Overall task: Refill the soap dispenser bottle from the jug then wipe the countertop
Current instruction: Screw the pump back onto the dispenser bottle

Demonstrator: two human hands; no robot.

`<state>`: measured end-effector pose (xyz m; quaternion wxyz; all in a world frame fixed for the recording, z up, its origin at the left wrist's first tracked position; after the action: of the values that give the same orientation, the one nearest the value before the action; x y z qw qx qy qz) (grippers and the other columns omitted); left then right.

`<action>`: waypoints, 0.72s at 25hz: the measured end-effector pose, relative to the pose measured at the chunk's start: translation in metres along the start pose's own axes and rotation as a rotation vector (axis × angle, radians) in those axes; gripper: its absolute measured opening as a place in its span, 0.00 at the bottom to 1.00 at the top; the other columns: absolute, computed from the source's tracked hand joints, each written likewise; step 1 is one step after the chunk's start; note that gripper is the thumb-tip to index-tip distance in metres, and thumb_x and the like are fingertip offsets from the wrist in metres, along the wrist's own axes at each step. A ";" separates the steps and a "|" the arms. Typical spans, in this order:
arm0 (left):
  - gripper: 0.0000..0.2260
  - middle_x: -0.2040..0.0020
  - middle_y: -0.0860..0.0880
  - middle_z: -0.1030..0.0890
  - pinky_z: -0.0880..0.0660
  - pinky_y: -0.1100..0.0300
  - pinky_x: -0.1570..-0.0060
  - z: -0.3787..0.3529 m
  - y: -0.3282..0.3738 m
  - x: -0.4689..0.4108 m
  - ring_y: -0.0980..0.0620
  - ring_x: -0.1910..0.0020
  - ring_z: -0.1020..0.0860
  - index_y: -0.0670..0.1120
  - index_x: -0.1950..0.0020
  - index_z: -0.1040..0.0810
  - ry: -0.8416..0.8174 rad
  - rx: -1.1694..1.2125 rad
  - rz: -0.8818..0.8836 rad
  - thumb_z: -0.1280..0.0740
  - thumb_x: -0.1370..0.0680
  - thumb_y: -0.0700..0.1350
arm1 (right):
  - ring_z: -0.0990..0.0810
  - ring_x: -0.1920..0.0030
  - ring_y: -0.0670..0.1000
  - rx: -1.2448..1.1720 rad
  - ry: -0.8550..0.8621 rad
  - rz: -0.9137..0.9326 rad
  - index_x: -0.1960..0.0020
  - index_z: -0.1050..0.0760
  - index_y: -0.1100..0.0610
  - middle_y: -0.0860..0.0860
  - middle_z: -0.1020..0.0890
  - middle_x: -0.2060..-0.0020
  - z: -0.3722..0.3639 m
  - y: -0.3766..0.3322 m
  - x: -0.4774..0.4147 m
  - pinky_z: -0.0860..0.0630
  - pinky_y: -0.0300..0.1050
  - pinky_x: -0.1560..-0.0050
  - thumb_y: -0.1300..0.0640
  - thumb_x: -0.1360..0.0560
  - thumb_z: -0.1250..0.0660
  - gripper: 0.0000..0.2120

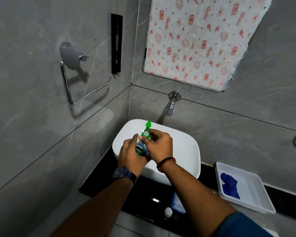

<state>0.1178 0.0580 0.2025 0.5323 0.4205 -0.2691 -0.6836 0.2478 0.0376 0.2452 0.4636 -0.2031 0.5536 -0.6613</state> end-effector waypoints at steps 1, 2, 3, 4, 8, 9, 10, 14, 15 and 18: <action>0.38 0.41 0.46 0.27 0.24 0.51 0.51 0.000 0.000 0.000 0.43 0.47 0.24 0.51 0.31 0.33 0.007 -0.007 0.003 0.24 0.39 0.43 | 0.19 0.59 0.39 0.015 0.009 0.006 0.50 0.17 0.57 0.48 0.15 0.57 -0.001 -0.002 0.000 0.25 0.30 0.56 0.55 0.36 0.21 0.16; 0.38 0.41 0.46 0.27 0.24 0.51 0.52 0.000 0.000 0.000 0.43 0.47 0.24 0.50 0.31 0.34 0.014 -0.012 0.003 0.24 0.39 0.42 | 0.20 0.60 0.37 0.036 0.013 0.012 0.50 0.17 0.57 0.48 0.15 0.57 -0.002 -0.004 0.001 0.26 0.26 0.58 0.54 0.36 0.22 0.16; 0.37 0.41 0.45 0.27 0.24 0.51 0.53 0.000 0.001 0.000 0.42 0.48 0.24 0.50 0.31 0.34 0.019 -0.018 0.000 0.24 0.39 0.42 | 0.21 0.61 0.36 0.059 0.015 0.019 0.50 0.17 0.56 0.47 0.15 0.57 -0.002 -0.007 0.001 0.28 0.24 0.59 0.54 0.35 0.22 0.16; 0.37 0.41 0.45 0.26 0.24 0.51 0.53 0.001 0.000 0.000 0.42 0.48 0.23 0.50 0.31 0.33 0.021 -0.026 -0.002 0.24 0.39 0.43 | 0.21 0.61 0.36 0.077 0.008 0.026 0.50 0.17 0.56 0.48 0.15 0.57 -0.002 -0.009 0.002 0.28 0.24 0.59 0.54 0.35 0.22 0.16; 0.37 0.43 0.45 0.25 0.25 0.52 0.52 0.004 -0.003 -0.001 0.44 0.47 0.23 0.47 0.35 0.30 0.054 -0.072 -0.009 0.21 0.41 0.52 | 0.21 0.63 0.39 0.135 -0.051 0.028 0.55 0.17 0.56 0.48 0.16 0.62 0.003 -0.021 0.002 0.25 0.28 0.61 0.42 0.39 0.22 0.21; 0.38 0.43 0.45 0.25 0.25 0.52 0.52 0.004 -0.005 -0.002 0.44 0.47 0.24 0.47 0.35 0.30 0.051 -0.092 -0.004 0.21 0.42 0.54 | 0.21 0.63 0.39 0.130 -0.033 0.023 0.56 0.18 0.55 0.47 0.16 0.64 0.008 -0.025 0.000 0.25 0.29 0.62 0.38 0.41 0.23 0.23; 0.39 0.42 0.45 0.25 0.26 0.52 0.51 0.003 -0.007 -0.003 0.44 0.46 0.24 0.47 0.34 0.31 0.040 -0.103 0.005 0.22 0.42 0.56 | 0.20 0.63 0.39 0.124 -0.010 0.016 0.57 0.18 0.54 0.46 0.17 0.65 0.013 -0.029 -0.003 0.25 0.30 0.62 0.35 0.41 0.24 0.24; 0.42 0.41 0.46 0.25 0.27 0.54 0.49 0.001 -0.012 -0.006 0.45 0.44 0.25 0.49 0.31 0.34 0.020 -0.100 0.003 0.23 0.41 0.58 | 0.22 0.66 0.47 0.246 -0.029 0.011 0.62 0.20 0.57 0.48 0.19 0.69 0.015 -0.040 -0.020 0.28 0.36 0.67 0.45 0.32 0.26 0.15; 0.42 0.41 0.46 0.26 0.27 0.54 0.49 0.000 -0.012 -0.007 0.45 0.44 0.25 0.50 0.31 0.34 0.013 -0.104 -0.001 0.23 0.41 0.59 | 0.22 0.66 0.49 0.301 -0.061 0.019 0.62 0.21 0.58 0.50 0.20 0.69 0.012 -0.042 -0.023 0.28 0.38 0.67 0.47 0.30 0.27 0.14; 0.42 0.41 0.46 0.26 0.27 0.54 0.47 -0.003 -0.014 -0.008 0.45 0.44 0.25 0.50 0.31 0.35 -0.024 -0.141 -0.011 0.23 0.41 0.60 | 0.19 0.57 0.56 0.442 -0.238 0.096 0.57 0.22 0.57 0.55 0.17 0.61 -0.008 -0.048 -0.024 0.23 0.47 0.56 0.57 0.25 0.34 0.05</action>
<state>0.1142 0.0697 0.1913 0.5534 0.3754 -0.2244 -0.7088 0.2344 0.0601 0.2930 0.5894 -0.1466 0.3459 -0.7152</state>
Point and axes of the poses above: each hand's wrist, its own x-axis away from the middle knuckle, its own z-axis out of the back of the hand, y = z × x, the point moved 9 cm from there along -x, towards the middle knuckle
